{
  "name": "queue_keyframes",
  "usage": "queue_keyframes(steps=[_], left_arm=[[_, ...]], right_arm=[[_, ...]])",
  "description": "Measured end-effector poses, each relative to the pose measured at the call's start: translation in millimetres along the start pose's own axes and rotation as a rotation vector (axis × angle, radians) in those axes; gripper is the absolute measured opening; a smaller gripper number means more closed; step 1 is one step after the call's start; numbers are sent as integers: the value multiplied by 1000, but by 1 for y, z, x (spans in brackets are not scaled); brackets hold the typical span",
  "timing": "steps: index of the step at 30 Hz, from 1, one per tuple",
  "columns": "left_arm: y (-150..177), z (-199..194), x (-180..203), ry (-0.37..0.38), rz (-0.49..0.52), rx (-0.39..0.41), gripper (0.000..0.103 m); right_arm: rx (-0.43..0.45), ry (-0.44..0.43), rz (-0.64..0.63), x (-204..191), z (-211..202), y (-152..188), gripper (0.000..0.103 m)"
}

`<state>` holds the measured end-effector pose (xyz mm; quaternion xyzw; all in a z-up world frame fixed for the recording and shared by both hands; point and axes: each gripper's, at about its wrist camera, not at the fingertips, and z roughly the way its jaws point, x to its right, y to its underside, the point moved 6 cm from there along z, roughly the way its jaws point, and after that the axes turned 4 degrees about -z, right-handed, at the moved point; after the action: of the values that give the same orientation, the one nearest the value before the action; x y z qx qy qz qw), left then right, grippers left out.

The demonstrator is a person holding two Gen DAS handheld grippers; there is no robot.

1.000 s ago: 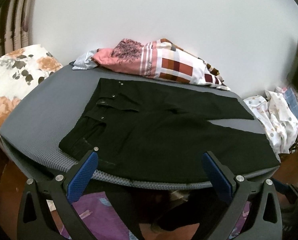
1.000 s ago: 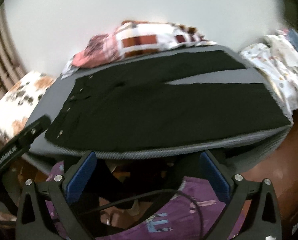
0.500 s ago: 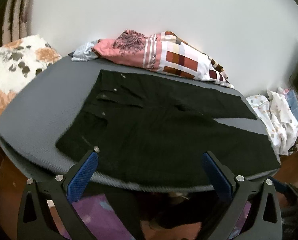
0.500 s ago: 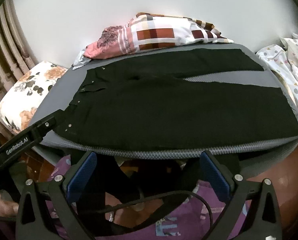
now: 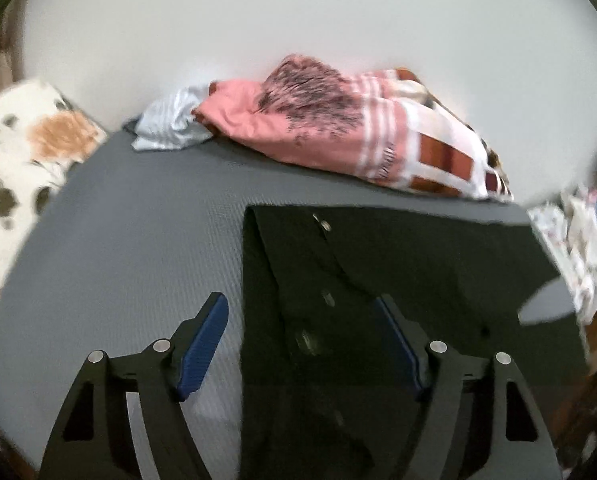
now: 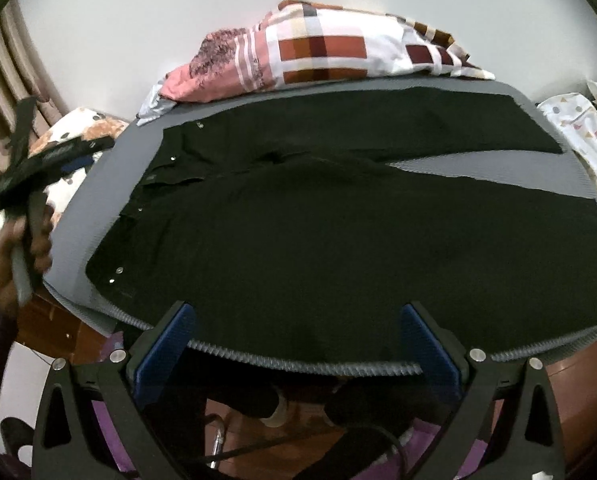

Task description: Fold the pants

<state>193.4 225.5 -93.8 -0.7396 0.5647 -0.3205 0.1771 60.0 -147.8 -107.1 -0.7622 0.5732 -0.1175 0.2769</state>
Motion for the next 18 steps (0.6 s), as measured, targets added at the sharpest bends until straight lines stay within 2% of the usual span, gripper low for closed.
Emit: queue_keyframes(steps=[3,5,7,10,12,14,18], left_arm=[[-26,41,-22,29,-19,-27,68],[-37,69,-27,68,-16,-75,61],[-44,98,-33,102,-33,-140,60],[-57,128,-45,91,-41,-156,60],[-61,144,-46,112,-42,-180,60],[-60,159,-43,110,-4,-216,60],[-61,168,-29,88,107,-210,60]], right_arm=[[-28,-2,2,-2,15,-2,102],[-54,1,4,-1,25,-3,102],[-77,6,5,0,34,-3,102],[-117,19,12,6,46,-2,102],[-136,25,23,10,51,-2,102],[-151,30,41,15,57,-3,102],[-179,29,75,22,65,-6,102]])
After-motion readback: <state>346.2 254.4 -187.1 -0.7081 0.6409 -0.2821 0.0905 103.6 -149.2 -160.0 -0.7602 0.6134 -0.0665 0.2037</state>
